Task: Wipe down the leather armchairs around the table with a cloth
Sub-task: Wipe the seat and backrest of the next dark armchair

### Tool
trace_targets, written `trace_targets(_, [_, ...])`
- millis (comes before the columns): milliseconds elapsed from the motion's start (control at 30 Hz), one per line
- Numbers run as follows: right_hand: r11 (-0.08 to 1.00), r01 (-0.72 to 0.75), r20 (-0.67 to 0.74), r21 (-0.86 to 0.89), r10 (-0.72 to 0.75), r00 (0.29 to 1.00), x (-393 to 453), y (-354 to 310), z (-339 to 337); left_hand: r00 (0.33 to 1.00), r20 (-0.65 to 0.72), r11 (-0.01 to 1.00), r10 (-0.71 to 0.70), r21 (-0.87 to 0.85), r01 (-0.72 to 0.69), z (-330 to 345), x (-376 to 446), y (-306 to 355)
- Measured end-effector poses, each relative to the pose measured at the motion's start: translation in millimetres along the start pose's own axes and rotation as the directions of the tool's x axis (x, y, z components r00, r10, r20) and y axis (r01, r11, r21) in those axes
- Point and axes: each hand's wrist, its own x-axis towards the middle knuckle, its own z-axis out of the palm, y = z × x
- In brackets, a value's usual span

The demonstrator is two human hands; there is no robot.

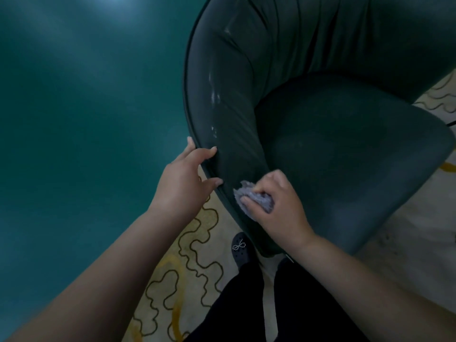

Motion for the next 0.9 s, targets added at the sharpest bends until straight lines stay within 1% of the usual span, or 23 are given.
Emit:
trace_targets(133, [0.995,-0.085,0.014,0.057,0.085,0.996,-3,-1,-5,1.000,0.006,1.000,0.013,0.003,-0.013,-1,3,-1])
trace_targets(367, [0.998,-0.058,0.018,-0.029,0.059,0.998,69,-18,9,1.000,-0.003,1.000,-0.015,0.001,0.015,-1,5,2])
trace_targets(500, [1.000,-0.028,0.005,-0.004,0.028,1.000,47,-9,5,1.000,-0.014,1.000,-0.013,-0.016,0.013,0,4,0])
trace_targets(600, [0.999,-0.044,0.007,0.011,0.044,0.999,23,-1,0,0.999,-0.039,0.997,-0.006,-0.081,0.003,4,3,-4])
trace_targets(667, [0.999,-0.049,0.000,-0.002,0.049,0.999,23,-2,0,0.998,-0.060,0.992,0.009,-0.122,-0.016,5,4,-7])
trace_targets(767, [0.999,-0.034,-0.038,-0.002,0.034,0.999,40,-11,9,0.998,-0.064,0.986,0.022,-0.163,-0.033,3,6,-11])
trace_targets(900, [0.997,-0.078,-0.100,0.006,0.079,0.992,79,-26,21,0.997,-0.050,0.969,0.065,-0.235,-0.075,-10,20,-21])
